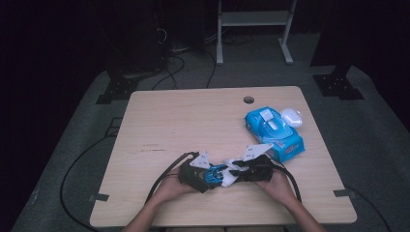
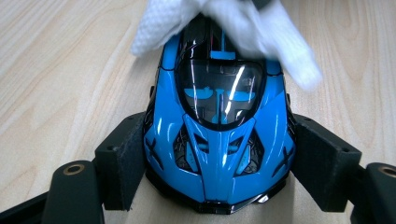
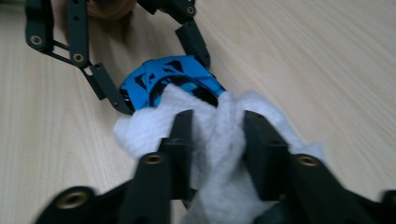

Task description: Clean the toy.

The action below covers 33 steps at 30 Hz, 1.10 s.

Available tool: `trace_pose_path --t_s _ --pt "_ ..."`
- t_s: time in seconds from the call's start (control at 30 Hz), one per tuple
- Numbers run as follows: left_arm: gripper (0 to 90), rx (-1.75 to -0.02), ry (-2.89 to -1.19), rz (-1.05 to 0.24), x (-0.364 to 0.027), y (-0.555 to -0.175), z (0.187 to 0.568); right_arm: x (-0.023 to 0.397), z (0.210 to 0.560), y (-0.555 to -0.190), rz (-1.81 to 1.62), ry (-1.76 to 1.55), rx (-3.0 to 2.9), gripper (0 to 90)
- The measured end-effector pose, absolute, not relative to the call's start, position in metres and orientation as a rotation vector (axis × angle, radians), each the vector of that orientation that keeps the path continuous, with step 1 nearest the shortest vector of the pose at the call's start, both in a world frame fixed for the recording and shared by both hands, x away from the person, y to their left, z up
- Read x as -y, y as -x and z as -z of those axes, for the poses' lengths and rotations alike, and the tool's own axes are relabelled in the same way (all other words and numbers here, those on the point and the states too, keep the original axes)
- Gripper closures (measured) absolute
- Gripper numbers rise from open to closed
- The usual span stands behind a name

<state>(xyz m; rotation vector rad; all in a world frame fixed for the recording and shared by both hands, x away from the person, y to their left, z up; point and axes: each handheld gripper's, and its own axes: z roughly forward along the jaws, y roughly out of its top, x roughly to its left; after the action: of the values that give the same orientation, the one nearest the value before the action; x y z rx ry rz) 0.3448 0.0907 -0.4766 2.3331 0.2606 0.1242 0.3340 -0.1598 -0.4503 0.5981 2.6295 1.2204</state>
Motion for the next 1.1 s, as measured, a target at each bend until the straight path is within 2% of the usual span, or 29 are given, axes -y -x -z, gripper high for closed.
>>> trace_pose_path --t_s 0.03,0.13,0.23,0.3,0.4,0.53,0.63,0.73,0.83,0.93,0.97,1.1 --pt "24.9 -0.256 -2.336 -0.131 -0.09 -0.345 0.476 0.165 0.451 -0.333 -1.211 -0.599 -2.613 74.5" --pt "24.3 -0.271 -2.34 -0.132 -0.09 -0.344 0.476 0.171 0.449 -0.335 -1.177 -0.619 -2.615 78.3" --pt "14.0 -0.309 -2.368 -0.139 -0.091 -0.344 0.477 0.176 0.447 -0.336 -1.156 -0.632 -2.614 79.3" --pt "14.8 -0.318 -2.368 -0.141 -0.095 -0.344 0.477 0.184 0.447 -0.334 -1.156 -0.647 -2.599 80.3" --pt "22.6 -0.302 -2.355 -0.119 -0.099 -0.345 0.475 0.187 0.446 -0.332 -1.157 -0.662 -2.595 81.1" --pt "22.6 -0.295 -2.355 -0.128 -0.095 -0.344 0.476 0.178 0.444 -0.328 -1.206 -0.631 -2.606 81.7" --pt "23.1 -0.296 -2.353 -0.13 -0.093 -0.344 0.476 0.157 0.447 -0.319 -1.231 -0.539 -2.671 81.4" --pt "22.7 -0.304 -2.343 -0.122 -0.096 -0.344 0.477 0.147 0.444 -0.314 -1.145 -0.446 -2.679 81.4" --pt "16.5 -0.348 -2.339 -0.124 -0.097 -0.345 0.478 0.157 0.445 -0.319 -1.139 -0.479 -2.678 81.5" --pt "18.2 -0.321 -2.322 -0.115 -0.097 -0.344 0.477 0.178 0.448 -0.327 -1.203 -0.612 -2.696 81.8" --pt "22.5 -0.317 -2.328 -0.122 -0.097 -0.344 0.478 0.182 0.449 -0.329 -1.228 -0.632 -2.691 81.9" --pt "23.2 -0.301 -2.327 -0.133 -0.093 -0.343 0.478 0.16 0.446 -0.324 -1.212 -0.558 -2.681 81.9"
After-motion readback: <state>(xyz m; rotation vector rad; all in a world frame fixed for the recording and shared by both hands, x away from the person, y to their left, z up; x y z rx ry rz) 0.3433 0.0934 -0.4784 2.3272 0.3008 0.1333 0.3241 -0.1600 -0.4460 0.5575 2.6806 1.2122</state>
